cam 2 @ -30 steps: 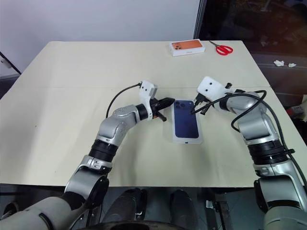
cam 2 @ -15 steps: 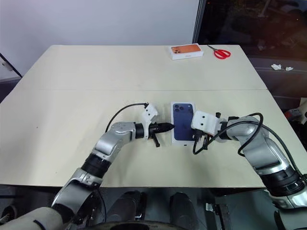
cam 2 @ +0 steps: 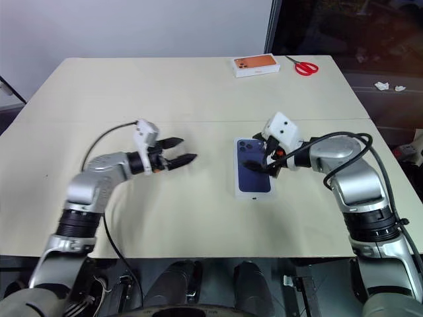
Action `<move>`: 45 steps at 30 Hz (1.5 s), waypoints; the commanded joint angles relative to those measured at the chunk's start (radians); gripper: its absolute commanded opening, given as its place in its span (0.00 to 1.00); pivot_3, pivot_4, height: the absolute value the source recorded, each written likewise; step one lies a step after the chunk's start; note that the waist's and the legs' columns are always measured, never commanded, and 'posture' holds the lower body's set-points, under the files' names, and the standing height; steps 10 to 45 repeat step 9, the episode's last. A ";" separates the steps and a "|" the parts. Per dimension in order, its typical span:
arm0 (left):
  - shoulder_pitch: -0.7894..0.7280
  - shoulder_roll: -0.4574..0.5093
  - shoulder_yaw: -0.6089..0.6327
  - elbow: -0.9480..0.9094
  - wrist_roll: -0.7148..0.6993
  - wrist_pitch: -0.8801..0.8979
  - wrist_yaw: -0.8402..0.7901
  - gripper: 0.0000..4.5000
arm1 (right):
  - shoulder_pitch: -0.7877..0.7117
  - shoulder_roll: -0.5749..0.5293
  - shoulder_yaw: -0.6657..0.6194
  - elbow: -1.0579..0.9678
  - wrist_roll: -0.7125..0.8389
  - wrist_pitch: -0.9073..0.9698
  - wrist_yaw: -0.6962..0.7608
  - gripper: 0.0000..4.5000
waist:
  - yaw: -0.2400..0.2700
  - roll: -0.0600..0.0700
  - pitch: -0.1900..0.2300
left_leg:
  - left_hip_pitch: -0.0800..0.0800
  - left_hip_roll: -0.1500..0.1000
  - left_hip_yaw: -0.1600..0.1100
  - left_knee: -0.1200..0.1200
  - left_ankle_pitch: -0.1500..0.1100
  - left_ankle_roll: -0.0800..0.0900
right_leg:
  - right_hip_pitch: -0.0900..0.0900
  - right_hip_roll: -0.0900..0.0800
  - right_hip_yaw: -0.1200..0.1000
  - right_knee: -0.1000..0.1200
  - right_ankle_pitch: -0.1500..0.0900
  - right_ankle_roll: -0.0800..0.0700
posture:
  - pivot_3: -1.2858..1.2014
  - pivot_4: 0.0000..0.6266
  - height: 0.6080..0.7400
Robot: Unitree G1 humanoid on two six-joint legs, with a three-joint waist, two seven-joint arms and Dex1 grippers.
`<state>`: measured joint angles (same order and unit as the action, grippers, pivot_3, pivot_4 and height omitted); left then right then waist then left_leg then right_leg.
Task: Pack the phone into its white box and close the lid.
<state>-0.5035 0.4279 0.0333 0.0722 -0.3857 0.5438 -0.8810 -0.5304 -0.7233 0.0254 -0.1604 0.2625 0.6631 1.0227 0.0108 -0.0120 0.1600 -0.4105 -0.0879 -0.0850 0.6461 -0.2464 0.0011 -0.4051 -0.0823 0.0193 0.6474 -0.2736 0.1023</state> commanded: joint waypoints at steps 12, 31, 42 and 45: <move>0.251 0.253 0.196 -0.063 -0.080 -0.091 -0.146 1.00 | 0.095 -0.119 -0.080 0.064 0.092 -0.140 0.129 0.99 | 0.002 0.002 0.002 | 0.000 -0.001 0.001 -0.001 -0.001 0.002 | 0.000 -0.002 0.001 -0.001 0.000 -0.001 | 0.52 0.24 1.00; 0.251 0.253 0.196 -0.063 -0.080 -0.091 -0.146 1.00 | 0.095 -0.119 -0.080 0.064 0.092 -0.140 0.129 0.99 | 0.002 0.002 0.002 | 0.000 -0.001 0.001 -0.001 -0.001 0.002 | 0.000 -0.002 0.001 -0.001 0.000 -0.001 | 0.52 0.24 1.00; 0.251 0.253 0.196 -0.063 -0.080 -0.091 -0.146 1.00 | 0.095 -0.119 -0.080 0.064 0.092 -0.140 0.129 0.99 | 0.002 0.002 0.002 | 0.000 -0.001 0.001 -0.001 -0.001 0.002 | 0.000 -0.002 0.001 -0.001 0.000 -0.001 | 0.52 0.24 1.00; 0.251 0.253 0.196 -0.063 -0.080 -0.091 -0.146 1.00 | 0.095 -0.119 -0.080 0.064 0.092 -0.140 0.129 0.99 | 0.002 0.002 0.002 | 0.000 -0.001 0.001 -0.001 -0.001 0.002 | 0.000 -0.002 0.001 -0.001 0.000 -0.001 | 0.52 0.24 1.00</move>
